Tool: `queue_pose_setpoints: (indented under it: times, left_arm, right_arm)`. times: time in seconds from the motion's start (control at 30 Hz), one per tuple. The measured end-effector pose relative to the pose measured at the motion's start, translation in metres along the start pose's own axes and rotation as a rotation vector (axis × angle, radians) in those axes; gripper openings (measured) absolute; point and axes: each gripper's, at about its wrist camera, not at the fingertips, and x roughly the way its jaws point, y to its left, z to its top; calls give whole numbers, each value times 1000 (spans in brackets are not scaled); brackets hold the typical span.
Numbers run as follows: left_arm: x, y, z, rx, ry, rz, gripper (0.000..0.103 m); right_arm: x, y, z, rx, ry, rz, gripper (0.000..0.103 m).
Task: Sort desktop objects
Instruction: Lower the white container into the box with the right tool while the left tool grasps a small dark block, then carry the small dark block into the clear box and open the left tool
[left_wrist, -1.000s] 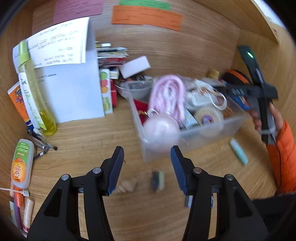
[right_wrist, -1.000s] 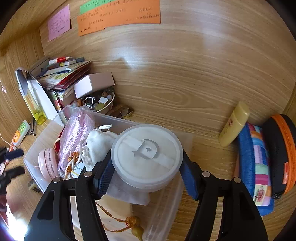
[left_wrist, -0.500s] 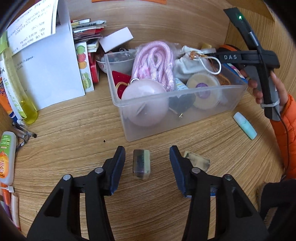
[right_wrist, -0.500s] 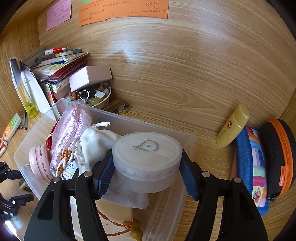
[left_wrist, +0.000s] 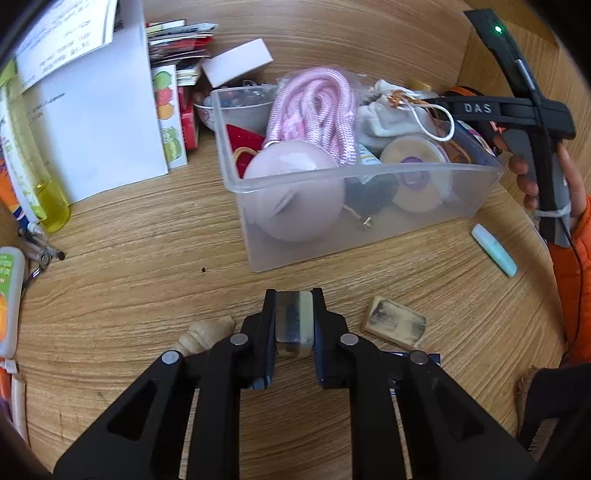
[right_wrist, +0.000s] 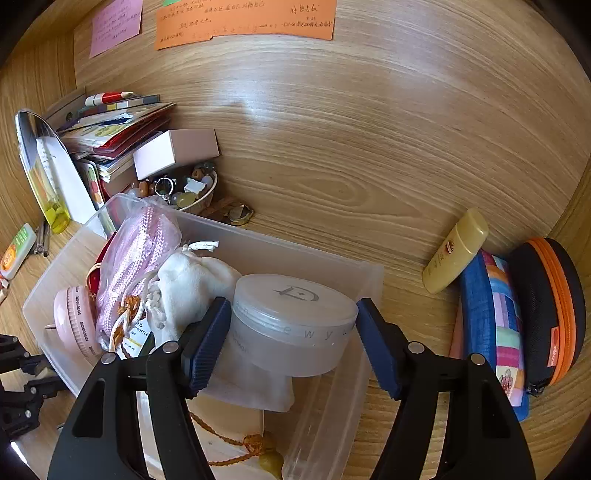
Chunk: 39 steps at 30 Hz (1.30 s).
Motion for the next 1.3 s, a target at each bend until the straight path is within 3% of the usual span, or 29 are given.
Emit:
queue_pose_setpoints:
  times: [0.13, 0.27, 0.37, 0.67, 0.97, 1.3]
  left_arm:
    - [-11, 0, -3, -19, -27, -6, 15]
    - [-29, 2, -1, -44, -64, -22, 15]
    - [-43, 8, 3, -43, -91, -14, 15]
    - [-64, 8, 53, 18, -131, -15, 15]
    - [-18, 5, 104, 41, -80, -40, 15]
    - [31, 12, 122, 35, -16, -11, 15]
  right_arm:
    - [-4, 0, 0, -4, -1, -1, 67]
    - [-16, 1, -2, -17, -16, -2, 79]
    - [-27, 1, -5, -20, -31, 3, 79]
    - [-64, 3, -24, -18, -93, 36, 88]
    - [-95, -3, -58, -13, -135, 60, 95]
    - [-93, -13, -99, 28, -80, 48, 95]
